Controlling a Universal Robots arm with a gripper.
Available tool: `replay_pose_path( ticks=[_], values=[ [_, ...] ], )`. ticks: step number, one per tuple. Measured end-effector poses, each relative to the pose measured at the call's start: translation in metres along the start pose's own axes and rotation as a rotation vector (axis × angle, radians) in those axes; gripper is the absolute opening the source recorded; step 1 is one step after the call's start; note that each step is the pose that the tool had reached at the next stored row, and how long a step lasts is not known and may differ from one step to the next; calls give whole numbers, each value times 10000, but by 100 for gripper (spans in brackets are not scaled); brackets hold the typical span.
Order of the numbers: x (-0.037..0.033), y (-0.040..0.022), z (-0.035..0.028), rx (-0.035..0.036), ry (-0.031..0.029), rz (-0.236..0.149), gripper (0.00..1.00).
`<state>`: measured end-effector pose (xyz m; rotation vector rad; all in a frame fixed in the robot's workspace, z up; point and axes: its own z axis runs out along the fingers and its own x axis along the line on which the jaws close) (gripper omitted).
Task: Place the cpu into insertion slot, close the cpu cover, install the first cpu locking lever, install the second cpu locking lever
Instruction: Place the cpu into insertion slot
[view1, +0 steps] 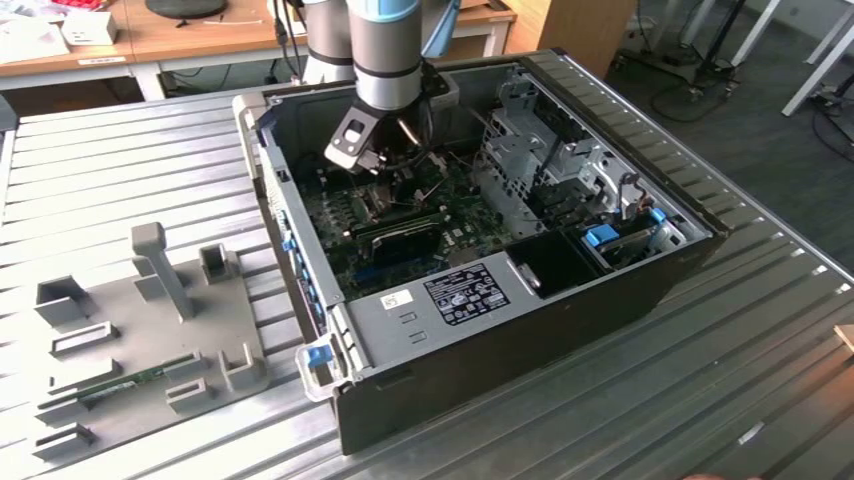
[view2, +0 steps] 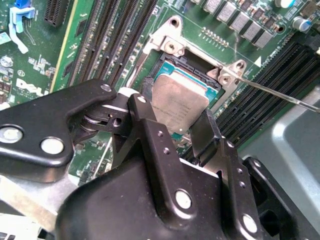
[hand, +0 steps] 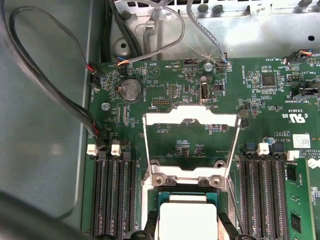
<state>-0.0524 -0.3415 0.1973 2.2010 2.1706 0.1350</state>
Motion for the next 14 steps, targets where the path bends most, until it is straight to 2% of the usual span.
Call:
replay_pose_path(
  ticks=[14],
  values=[
    [5,-15,4,0,0,-1,54]
  ],
)
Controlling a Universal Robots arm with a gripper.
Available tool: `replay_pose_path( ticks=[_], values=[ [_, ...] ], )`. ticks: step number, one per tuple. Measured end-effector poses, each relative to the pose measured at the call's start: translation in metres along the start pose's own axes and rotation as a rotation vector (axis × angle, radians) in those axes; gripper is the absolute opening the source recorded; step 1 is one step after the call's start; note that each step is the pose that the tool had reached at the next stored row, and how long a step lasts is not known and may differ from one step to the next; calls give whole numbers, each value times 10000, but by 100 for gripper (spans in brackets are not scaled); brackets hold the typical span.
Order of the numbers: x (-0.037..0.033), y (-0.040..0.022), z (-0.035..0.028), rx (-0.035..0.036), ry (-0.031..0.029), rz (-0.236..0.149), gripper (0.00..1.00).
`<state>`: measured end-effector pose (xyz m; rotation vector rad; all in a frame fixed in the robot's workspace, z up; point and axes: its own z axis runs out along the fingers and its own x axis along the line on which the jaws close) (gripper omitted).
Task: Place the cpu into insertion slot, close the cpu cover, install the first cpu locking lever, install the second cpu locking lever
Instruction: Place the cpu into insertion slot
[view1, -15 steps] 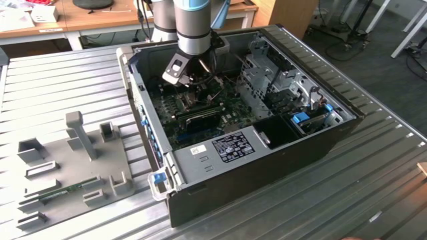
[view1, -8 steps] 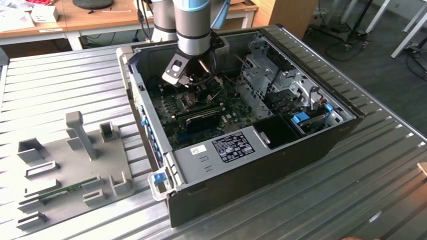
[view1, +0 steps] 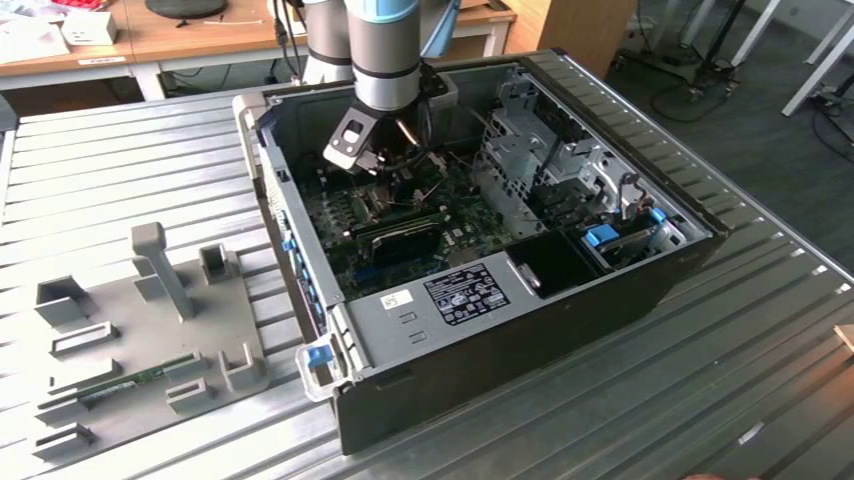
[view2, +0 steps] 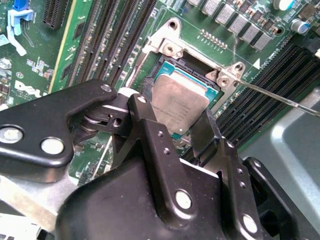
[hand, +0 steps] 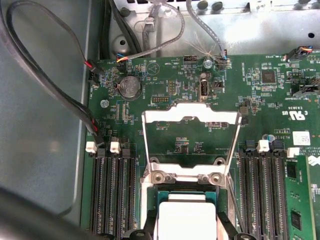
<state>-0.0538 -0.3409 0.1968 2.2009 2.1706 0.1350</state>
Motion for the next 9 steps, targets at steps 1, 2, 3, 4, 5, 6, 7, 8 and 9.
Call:
replay_pose_path(
  ticks=[1,2,3,4,5,6,7,8,9],
  values=[
    [0,0,1,0,0,0,54],
    [0,0,1,1,-1,1,54],
    [0,0,1,1,-2,1,54],
    [0,0,2,0,-1,1,54],
    [0,-1,2,0,0,1,54],
    [0,0,3,0,0,1,54],
    [0,-1,3,0,0,1,54],
    [0,-1,7,-1,3,1,54],
    [0,-1,9,-2,3,1,54]
  ],
)
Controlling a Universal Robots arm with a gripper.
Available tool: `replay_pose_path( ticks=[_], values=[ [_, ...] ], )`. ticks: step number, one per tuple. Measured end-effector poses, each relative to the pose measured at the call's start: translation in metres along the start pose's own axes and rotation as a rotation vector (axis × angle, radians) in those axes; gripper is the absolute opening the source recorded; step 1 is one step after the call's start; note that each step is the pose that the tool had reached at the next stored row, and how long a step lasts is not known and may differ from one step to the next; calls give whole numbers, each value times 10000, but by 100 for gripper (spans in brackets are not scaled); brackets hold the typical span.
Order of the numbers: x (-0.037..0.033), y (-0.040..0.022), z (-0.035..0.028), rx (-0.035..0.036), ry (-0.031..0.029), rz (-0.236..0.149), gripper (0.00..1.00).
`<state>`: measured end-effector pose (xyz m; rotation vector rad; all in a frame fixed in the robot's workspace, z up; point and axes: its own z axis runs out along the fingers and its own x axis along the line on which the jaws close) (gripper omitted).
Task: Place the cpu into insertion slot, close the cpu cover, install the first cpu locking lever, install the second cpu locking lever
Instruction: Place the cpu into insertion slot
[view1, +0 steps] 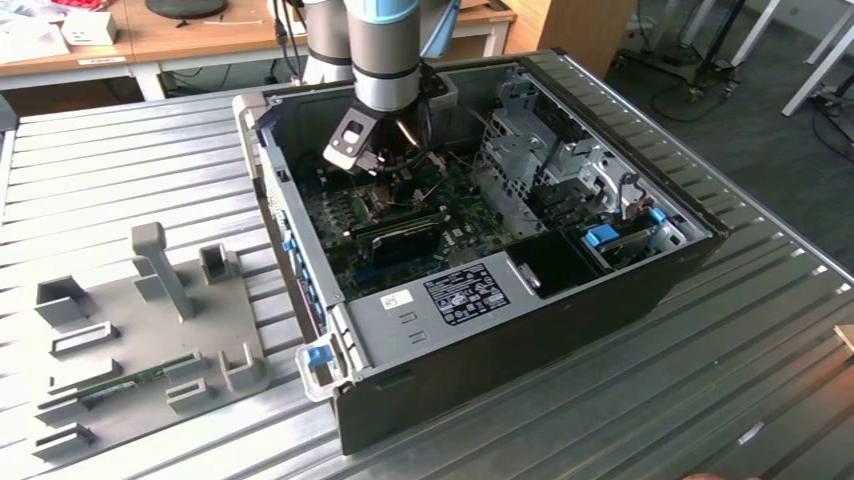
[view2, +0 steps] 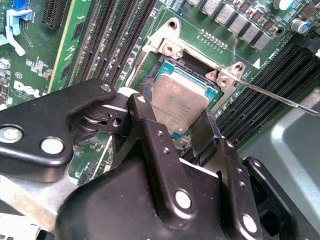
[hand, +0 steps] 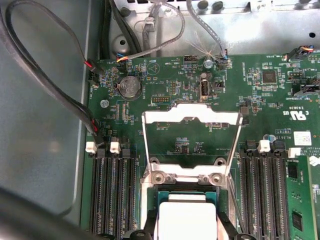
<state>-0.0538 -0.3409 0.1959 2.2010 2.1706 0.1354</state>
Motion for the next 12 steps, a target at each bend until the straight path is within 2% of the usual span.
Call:
replay_pose_path(
  ticks=[12],
  values=[
    [-1,-2,20,2,-3,0,54]
  ],
)
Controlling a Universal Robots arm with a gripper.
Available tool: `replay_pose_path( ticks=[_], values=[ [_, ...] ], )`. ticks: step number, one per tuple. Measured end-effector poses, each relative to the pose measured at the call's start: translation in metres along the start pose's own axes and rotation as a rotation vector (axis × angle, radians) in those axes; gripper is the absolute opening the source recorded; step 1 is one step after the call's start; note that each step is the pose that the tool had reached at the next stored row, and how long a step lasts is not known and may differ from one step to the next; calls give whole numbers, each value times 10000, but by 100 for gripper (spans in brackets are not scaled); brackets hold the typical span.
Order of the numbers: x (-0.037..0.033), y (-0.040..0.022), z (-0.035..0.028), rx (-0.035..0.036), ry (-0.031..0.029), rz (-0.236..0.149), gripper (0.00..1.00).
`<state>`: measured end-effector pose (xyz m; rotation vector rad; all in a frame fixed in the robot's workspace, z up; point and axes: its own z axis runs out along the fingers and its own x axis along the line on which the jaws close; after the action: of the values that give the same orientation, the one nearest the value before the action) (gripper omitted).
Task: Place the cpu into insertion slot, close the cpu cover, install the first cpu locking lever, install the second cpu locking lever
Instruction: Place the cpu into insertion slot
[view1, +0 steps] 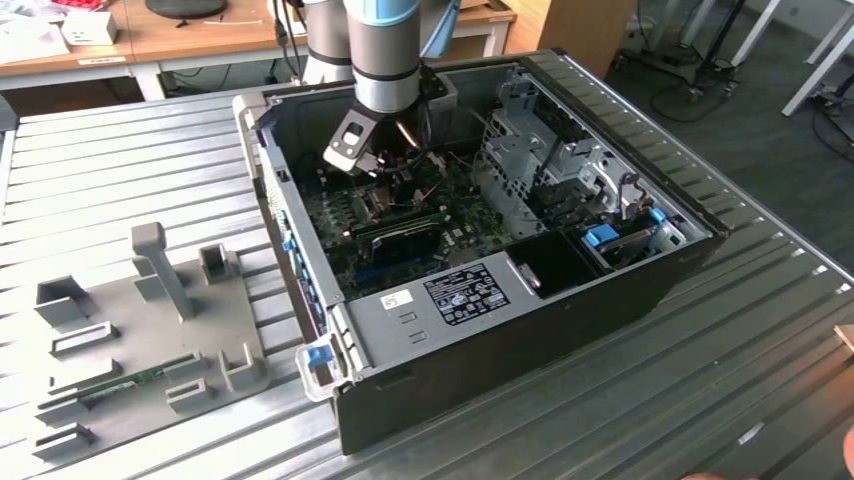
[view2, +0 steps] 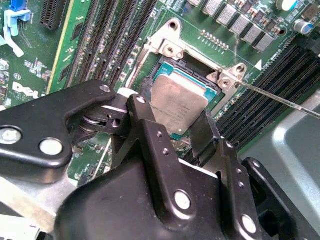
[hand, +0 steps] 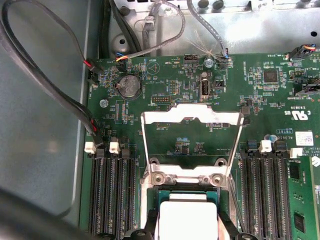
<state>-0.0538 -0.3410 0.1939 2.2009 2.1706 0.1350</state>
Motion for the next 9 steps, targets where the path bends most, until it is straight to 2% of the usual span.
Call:
replay_pose_path(
  ticks=[9],
  values=[
    [0,-1,9,2,-2,0,54]
  ],
)
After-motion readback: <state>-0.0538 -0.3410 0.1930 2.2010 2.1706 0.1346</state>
